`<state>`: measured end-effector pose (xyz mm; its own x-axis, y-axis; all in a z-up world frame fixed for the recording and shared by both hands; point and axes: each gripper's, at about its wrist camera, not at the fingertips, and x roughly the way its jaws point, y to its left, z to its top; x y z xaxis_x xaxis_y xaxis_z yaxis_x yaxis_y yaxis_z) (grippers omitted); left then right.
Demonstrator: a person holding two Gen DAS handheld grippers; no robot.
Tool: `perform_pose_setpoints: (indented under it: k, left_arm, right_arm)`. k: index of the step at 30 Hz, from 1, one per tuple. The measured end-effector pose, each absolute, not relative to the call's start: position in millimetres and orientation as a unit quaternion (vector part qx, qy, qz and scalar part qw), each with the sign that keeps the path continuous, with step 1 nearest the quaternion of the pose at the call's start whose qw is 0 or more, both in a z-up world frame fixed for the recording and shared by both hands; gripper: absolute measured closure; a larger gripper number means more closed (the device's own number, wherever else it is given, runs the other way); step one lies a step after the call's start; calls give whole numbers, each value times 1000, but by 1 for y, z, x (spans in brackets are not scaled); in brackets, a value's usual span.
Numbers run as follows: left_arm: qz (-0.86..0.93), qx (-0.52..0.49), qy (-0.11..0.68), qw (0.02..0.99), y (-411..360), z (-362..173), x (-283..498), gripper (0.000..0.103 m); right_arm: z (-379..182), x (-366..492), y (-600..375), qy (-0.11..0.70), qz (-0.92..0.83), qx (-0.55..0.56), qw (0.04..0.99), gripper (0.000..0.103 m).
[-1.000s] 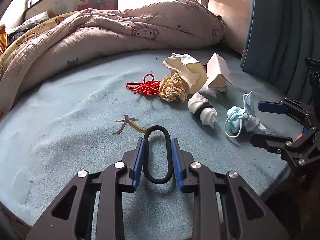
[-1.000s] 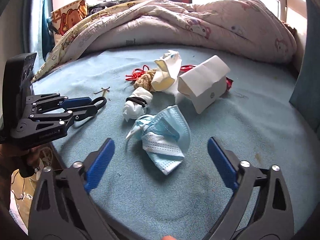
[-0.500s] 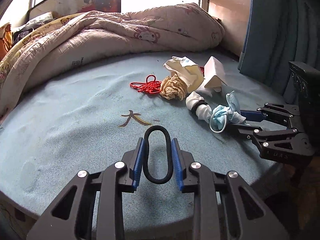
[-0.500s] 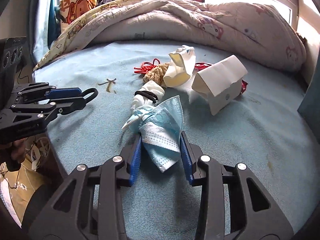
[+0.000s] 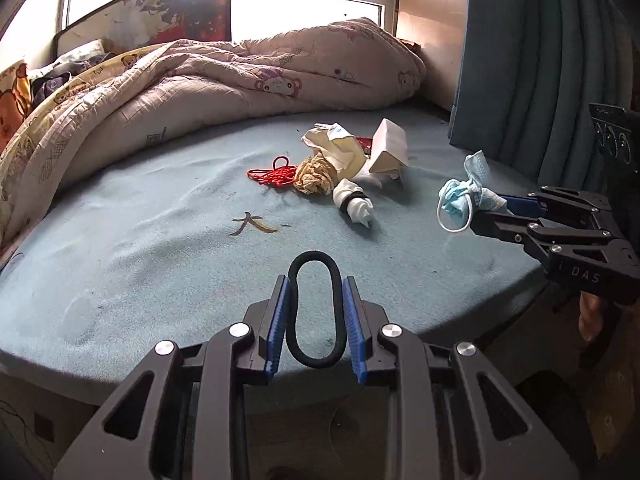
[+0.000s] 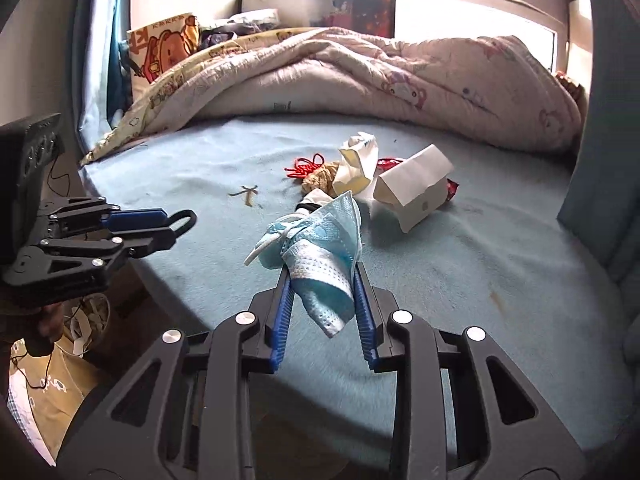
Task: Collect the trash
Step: 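Lower both items over the wastebasket and open both tools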
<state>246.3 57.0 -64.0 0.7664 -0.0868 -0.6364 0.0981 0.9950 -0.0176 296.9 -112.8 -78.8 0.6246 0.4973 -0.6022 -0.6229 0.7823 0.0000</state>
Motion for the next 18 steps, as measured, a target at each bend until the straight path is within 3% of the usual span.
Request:
perform_pose_setpoints:
  k: [11, 18]
  left_arm:
    - [-71, 10, 338, 938, 27, -75, 169, 77]
    - [-89, -6, 367, 926, 6, -135, 121, 76]
  right_arm:
    - [-80, 191, -140, 297, 331, -115, 888, 76]
    - [-127, 135, -162, 321, 337, -120, 877, 75]
